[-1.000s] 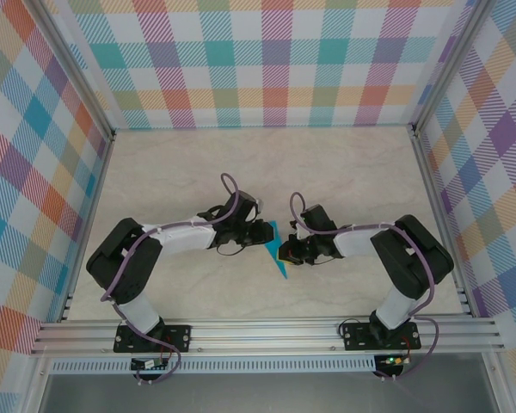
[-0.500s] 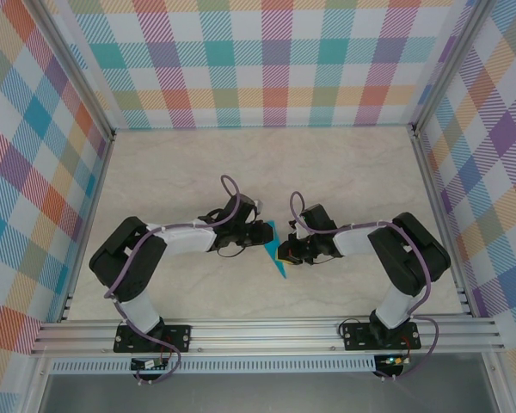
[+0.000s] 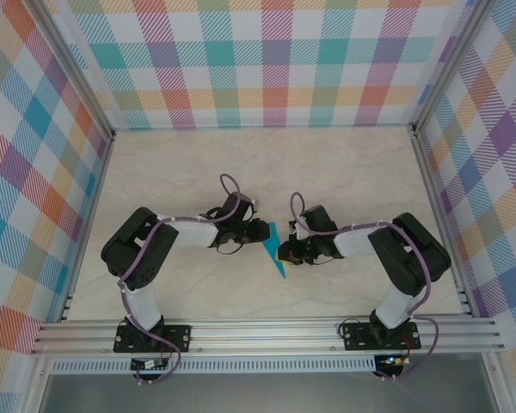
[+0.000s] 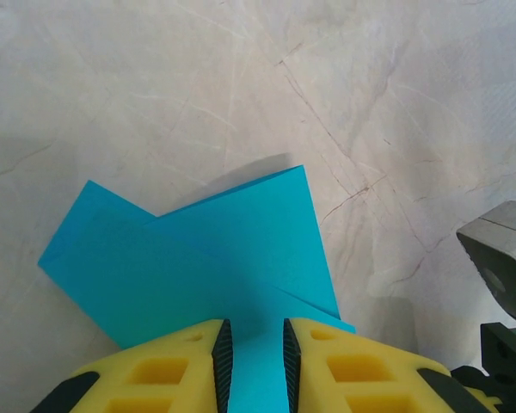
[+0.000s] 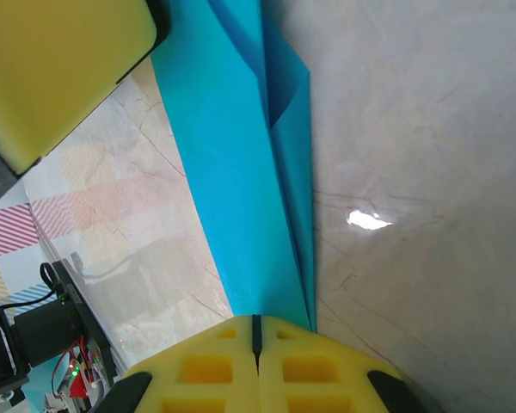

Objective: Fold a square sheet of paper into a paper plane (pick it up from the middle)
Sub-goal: Fold the wing for the fifth time at the center of the table.

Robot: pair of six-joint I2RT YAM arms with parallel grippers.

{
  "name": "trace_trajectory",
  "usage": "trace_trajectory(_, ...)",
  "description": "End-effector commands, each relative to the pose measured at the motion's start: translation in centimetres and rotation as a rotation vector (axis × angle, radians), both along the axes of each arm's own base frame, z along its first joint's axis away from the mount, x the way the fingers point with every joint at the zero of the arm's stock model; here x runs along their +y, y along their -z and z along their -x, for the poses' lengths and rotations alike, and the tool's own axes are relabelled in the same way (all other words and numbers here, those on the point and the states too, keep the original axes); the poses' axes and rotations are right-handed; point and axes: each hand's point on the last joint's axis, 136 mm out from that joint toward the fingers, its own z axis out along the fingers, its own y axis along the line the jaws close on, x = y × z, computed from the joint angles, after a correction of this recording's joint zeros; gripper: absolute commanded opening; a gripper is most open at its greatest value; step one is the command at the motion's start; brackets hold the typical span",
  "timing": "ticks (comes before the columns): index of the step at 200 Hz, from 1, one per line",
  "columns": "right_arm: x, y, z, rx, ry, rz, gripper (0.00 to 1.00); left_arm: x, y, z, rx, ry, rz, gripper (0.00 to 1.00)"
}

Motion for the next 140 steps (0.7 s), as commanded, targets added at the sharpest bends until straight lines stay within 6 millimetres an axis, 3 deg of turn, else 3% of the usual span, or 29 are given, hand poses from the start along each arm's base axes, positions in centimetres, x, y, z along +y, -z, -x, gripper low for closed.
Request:
trace_trajectory(1, -4.7, 5.8, 5.8, 0.202, -0.024, 0.245, 0.05, 1.9, 1.9, -1.7, -0.011, -0.034, -0.072, 0.26)
trace_trajectory(80, -5.2, 5.9, 6.2, 0.199, -0.049, 0.261, 0.05, 2.8, 0.2, -3.9, -0.024, -0.028, -0.064, 0.28)
trace_trajectory(140, -4.9, 5.5, 5.9, 0.193, -0.045, 0.225, 0.05, 3.9, 0.2, -5.0, -0.016, -0.036, -0.055, 0.29)
